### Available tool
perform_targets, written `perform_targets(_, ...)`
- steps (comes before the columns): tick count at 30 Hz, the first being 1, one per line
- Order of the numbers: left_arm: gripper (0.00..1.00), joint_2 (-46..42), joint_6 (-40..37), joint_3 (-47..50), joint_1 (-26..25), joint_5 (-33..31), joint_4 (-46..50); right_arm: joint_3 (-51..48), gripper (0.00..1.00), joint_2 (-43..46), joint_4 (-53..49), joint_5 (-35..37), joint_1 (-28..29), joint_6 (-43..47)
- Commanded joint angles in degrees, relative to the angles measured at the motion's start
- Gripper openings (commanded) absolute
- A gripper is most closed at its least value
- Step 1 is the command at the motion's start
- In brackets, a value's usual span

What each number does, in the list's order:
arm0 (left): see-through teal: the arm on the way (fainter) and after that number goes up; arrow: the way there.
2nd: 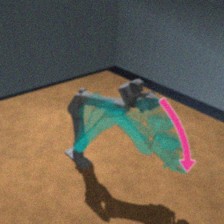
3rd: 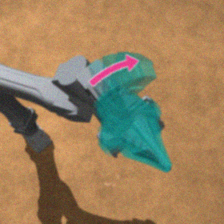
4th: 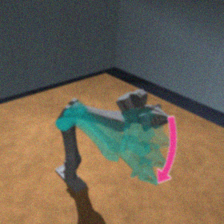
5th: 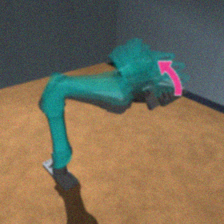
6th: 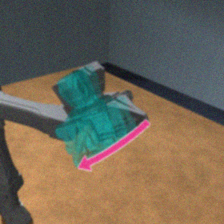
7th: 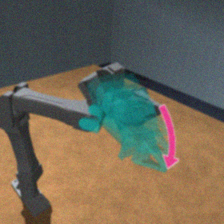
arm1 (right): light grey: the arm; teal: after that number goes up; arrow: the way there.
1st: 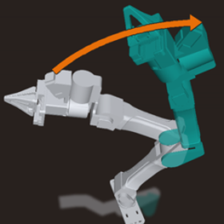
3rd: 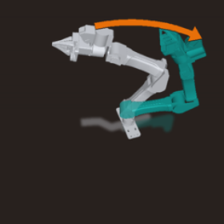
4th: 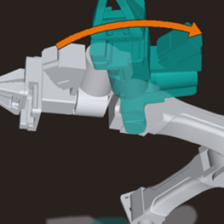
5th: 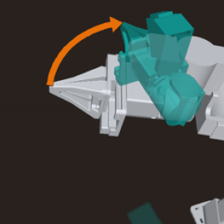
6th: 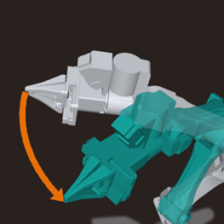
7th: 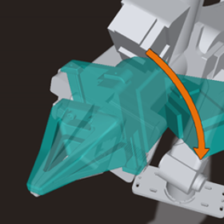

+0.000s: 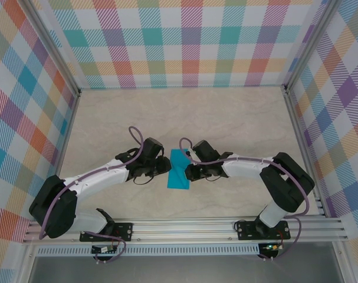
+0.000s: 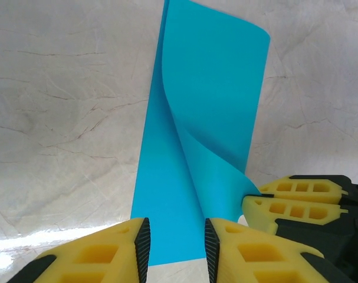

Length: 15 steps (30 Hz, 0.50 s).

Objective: Fold a paper plane with a square sheet of paper (pick it up from the middle)
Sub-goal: Fold the triangle a second time at the center of the table.

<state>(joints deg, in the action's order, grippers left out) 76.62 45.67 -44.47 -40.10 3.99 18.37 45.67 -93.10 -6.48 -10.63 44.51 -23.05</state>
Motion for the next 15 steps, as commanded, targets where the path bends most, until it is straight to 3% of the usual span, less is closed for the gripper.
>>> perform_targets(1,0.32,-0.1,0.9,1.1,-0.2,1.0,-1.7,2.5,0.11,-1.3,-2.6,-0.9,-0.8,2.9)
perform_targets(15,0.30,1.8,1.3,1.1,-0.2,2.5,-4.4,5.7,0.11,-4.2,-4.7,-3.0,-2.2,6.8)
